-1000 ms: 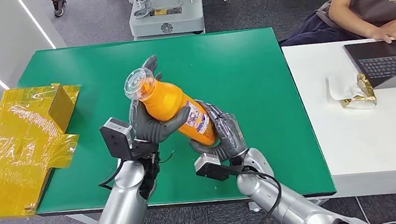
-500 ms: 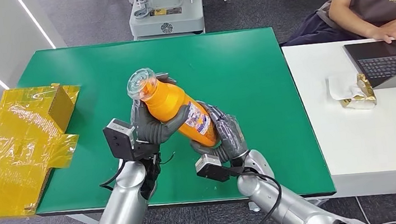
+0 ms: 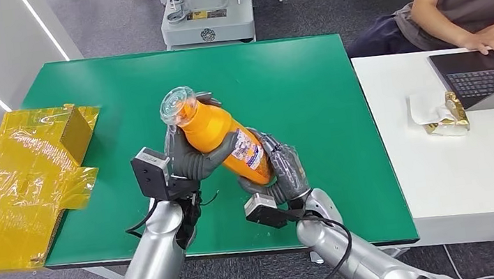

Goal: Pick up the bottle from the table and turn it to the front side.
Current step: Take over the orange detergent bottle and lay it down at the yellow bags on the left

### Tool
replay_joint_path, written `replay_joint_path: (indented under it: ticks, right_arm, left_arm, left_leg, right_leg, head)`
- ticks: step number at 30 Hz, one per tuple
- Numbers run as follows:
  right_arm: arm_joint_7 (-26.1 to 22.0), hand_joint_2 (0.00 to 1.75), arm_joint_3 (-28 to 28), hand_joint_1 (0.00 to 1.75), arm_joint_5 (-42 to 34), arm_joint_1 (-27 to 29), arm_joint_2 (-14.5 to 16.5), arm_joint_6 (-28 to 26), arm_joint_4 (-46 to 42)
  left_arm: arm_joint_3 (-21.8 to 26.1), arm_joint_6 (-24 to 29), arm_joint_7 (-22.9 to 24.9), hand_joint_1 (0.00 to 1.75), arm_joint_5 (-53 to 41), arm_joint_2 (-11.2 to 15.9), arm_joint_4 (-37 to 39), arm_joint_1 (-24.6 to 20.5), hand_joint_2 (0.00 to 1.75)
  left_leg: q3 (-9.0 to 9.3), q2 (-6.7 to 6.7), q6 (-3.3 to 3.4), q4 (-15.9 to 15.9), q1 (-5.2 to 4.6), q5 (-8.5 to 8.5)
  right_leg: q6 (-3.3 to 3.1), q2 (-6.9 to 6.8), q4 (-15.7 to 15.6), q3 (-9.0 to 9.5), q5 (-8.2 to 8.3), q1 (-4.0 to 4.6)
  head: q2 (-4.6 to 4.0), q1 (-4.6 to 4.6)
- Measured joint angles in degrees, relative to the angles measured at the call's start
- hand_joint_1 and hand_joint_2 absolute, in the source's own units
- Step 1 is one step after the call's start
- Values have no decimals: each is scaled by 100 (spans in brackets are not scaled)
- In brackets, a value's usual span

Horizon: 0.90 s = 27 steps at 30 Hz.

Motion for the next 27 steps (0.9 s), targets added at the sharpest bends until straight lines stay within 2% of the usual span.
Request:
replay_joint_path:
  ticks: [5,10,16,23,27]
  right_arm:
    - [-11,175,-92,0,-162,72,-1,-79,-139]
    - [-11,175,-320,0,-252,416,-9,-91,-780]
    - [-24,175,-574,0,-115,1074,-27,-79,-2039]
    - [-46,175,-600,0,-12,1827,-56,-121,-3486]
    - [-48,175,-599,0,263,2323,-70,-118,-4219]
  left_arm:
    - [-1,-14,9,175,5,-2,43,-45,175]
    - [0,24,10,175,23,9,44,-49,175]
    - [0,117,22,175,-18,83,46,14,175]
    - [0,236,44,175,-45,146,48,33,175]
    - [18,588,78,175,-179,184,47,28,175]
  left_leg:
    - [-1,0,0,0,0,0]
    - [-2,-2,0,-1,0,-1]
    - [-4,-4,-1,-3,1,-1]
    - [-5,-4,-1,-4,1,-2]
    - [-6,-4,-5,-4,1,-5]
  right_leg:
    - [0,0,0,0,0,0]
    - [-1,-2,0,0,-1,0]
    - [-3,-4,0,-1,-6,1]
    - [-5,-5,0,-2,-9,1]
    - [-6,-5,0,-2,-9,1]
  head:
    - [0,-1]
    - [0,0]
    - [0,-1]
    - [0,0]
    - [0,0]
